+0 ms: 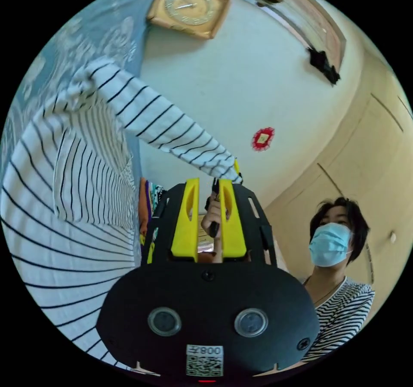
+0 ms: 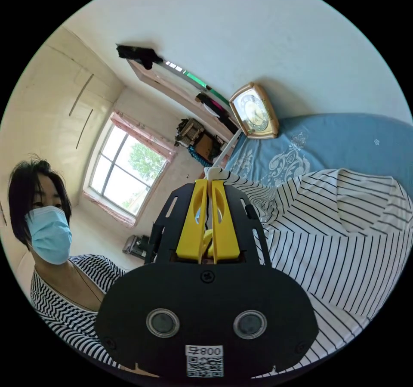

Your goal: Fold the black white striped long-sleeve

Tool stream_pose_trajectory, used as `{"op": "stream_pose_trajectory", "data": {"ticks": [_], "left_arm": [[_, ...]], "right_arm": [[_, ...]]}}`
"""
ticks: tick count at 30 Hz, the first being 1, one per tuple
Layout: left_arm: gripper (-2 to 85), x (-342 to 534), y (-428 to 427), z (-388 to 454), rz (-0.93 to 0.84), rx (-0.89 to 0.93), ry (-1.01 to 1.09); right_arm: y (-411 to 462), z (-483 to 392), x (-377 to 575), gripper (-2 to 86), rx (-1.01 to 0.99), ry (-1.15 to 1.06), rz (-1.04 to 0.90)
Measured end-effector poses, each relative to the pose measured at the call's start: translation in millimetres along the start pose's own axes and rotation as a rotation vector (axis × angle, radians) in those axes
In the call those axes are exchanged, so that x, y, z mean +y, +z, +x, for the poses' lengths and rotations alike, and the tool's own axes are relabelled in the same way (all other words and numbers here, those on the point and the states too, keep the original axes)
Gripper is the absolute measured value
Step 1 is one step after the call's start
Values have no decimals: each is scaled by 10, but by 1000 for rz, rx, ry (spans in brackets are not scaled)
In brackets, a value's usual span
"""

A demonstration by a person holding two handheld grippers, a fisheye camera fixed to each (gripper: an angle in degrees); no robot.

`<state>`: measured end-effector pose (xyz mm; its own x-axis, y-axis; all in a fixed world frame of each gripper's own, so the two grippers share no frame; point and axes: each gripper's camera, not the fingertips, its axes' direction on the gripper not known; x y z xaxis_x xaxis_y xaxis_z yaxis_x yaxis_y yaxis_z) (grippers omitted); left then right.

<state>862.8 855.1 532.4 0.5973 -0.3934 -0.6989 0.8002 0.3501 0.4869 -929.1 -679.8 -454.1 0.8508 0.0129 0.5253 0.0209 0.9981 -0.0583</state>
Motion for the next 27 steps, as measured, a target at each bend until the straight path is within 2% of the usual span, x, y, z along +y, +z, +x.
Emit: {"op": "stream_pose_trajectory", "data": {"ticks": [5,7,12,19,23,27], "left_arm": [[101,99,745,-498,-12,146,-165],[85,64,965,-503,8,205,-149],[19,-108,1460,-368,-10,208,-84],[6,-32,2019,-30,-133,72,19],[18,127,2226,-264,-209,-119,-59],[63,268,2383,-574,-253,-181,-203]], "right_arm": [[-62,539,768,12,-34,66,42],[-72,756,1087,13,-32,81,57],[-87,1170,1674,13,-53,111,102],[-277,1922,2731,14,-67,212,155],[-344,2428,3433,14,-57,334,184],[-246,2899,4131,14,-125,453,243]]}}
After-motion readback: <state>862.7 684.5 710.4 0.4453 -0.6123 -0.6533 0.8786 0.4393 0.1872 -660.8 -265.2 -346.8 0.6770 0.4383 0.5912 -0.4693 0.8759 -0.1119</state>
